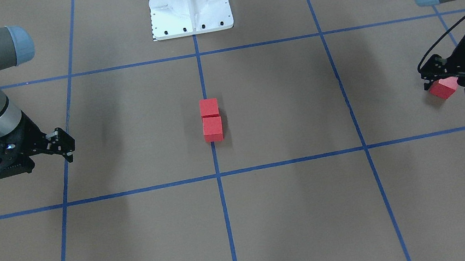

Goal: Form red blocks into L shape at center
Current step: 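Open the left gripper and reach it to the outer red cube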

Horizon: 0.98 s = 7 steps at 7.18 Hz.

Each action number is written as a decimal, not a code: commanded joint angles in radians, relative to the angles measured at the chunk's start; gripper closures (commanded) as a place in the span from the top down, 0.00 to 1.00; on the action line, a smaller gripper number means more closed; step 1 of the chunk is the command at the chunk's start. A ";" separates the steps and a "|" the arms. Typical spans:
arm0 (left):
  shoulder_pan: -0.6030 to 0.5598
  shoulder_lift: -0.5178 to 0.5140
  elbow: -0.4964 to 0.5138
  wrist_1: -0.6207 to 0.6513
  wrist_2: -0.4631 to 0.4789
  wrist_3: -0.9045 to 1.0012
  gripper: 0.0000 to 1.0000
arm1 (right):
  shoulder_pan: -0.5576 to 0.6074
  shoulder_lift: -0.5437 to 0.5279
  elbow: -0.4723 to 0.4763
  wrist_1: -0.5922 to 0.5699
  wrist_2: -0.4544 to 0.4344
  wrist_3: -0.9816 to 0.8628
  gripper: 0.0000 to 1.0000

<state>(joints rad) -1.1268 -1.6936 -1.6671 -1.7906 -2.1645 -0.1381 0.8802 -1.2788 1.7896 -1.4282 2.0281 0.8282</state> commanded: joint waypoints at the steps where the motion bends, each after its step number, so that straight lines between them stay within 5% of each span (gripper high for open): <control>1: -0.021 0.020 0.078 -0.013 -0.005 0.181 1.00 | -0.003 0.001 -0.001 0.002 -0.002 0.000 1.00; 3: -0.018 0.035 0.098 -0.016 -0.078 0.184 1.00 | -0.004 0.006 0.004 0.002 -0.003 0.005 1.00; 7: 0.002 0.035 0.177 -0.079 -0.083 0.178 1.00 | -0.006 0.006 0.002 0.002 -0.002 0.003 1.00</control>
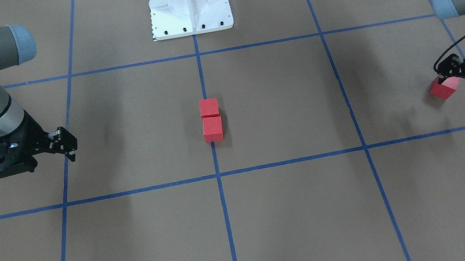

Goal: Form red blocks into L shape at center
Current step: 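Grasp the outer red cube with the left gripper and lift it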

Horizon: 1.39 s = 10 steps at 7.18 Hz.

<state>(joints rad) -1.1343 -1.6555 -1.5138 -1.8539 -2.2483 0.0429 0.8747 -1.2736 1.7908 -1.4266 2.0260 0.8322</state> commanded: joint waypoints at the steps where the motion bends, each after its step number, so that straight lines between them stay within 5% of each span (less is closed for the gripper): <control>1: 0.034 -0.003 0.029 -0.018 0.001 -0.001 1.00 | 0.000 0.002 0.001 0.000 0.000 0.001 1.00; 3: 0.047 -0.001 0.029 -0.018 0.003 0.000 1.00 | 0.000 0.000 0.002 0.000 0.000 0.001 1.00; 4: 0.057 0.000 0.036 -0.016 0.004 0.002 0.92 | 0.000 0.000 0.002 0.000 0.000 0.001 1.00; 5: 0.059 0.000 0.035 -0.014 0.004 0.000 0.33 | 0.000 0.000 0.001 0.000 0.000 0.001 1.00; 6: 0.059 0.000 0.038 -0.013 0.018 -0.001 0.00 | 0.000 0.000 0.001 0.000 0.000 0.001 1.00; 8: 0.059 -0.016 0.027 0.005 0.013 -0.015 0.00 | 0.000 0.000 0.002 0.000 0.000 0.001 1.00; 9: 0.041 -0.041 0.009 0.094 0.012 -0.049 0.00 | 0.000 0.000 0.002 0.000 0.000 0.001 1.00; 10: 0.015 -0.117 -0.053 0.287 0.018 -0.280 0.00 | 0.000 0.000 0.004 0.000 0.000 0.004 1.00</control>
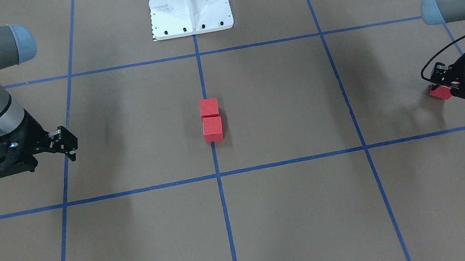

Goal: Form red blocks into L shape at center
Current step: 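Grasp the outer red cube with the left gripper and lift it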

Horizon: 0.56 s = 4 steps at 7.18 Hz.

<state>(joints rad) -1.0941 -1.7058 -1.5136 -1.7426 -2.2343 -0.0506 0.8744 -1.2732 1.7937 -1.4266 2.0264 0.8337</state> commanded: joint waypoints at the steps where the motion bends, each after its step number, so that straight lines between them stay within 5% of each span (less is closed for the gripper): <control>1: -0.026 -0.084 -0.127 0.236 0.001 -0.447 0.00 | 0.000 0.000 0.001 0.000 0.000 0.005 1.00; 3: 0.067 -0.139 -0.264 0.232 0.005 -1.063 0.00 | 0.002 0.000 -0.002 0.000 -0.002 0.004 1.00; 4: 0.150 -0.217 -0.245 0.213 0.002 -1.326 0.00 | 0.003 -0.002 -0.003 0.000 -0.003 0.001 1.00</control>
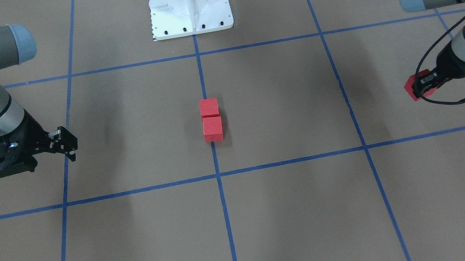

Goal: Form red blocks into L shape at center
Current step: 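Carry the cube with the left gripper beside the farther center cube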

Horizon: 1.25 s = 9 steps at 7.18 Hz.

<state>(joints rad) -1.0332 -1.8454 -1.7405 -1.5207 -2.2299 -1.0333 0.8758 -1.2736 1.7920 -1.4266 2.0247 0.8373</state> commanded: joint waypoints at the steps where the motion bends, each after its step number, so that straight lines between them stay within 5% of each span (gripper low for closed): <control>1: 0.169 -0.203 0.046 0.000 -0.007 -0.542 0.00 | 0.002 -0.004 -0.002 0.000 -0.001 -0.004 1.00; 3: 0.273 -0.368 0.168 -0.015 0.040 -0.960 0.00 | 0.003 -0.015 -0.005 0.000 -0.006 -0.003 1.00; 7: 0.332 -0.383 0.269 -0.324 0.105 -1.542 0.00 | 0.002 -0.015 -0.006 0.000 -0.008 0.006 1.00; 9: 0.355 -0.402 0.291 -0.378 0.115 -1.643 0.00 | 0.002 -0.015 -0.005 0.000 -0.008 0.008 1.00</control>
<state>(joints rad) -0.6908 -2.2331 -1.4669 -1.8632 -2.1208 -2.6027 0.8775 -1.2886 1.7860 -1.4266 2.0172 0.8440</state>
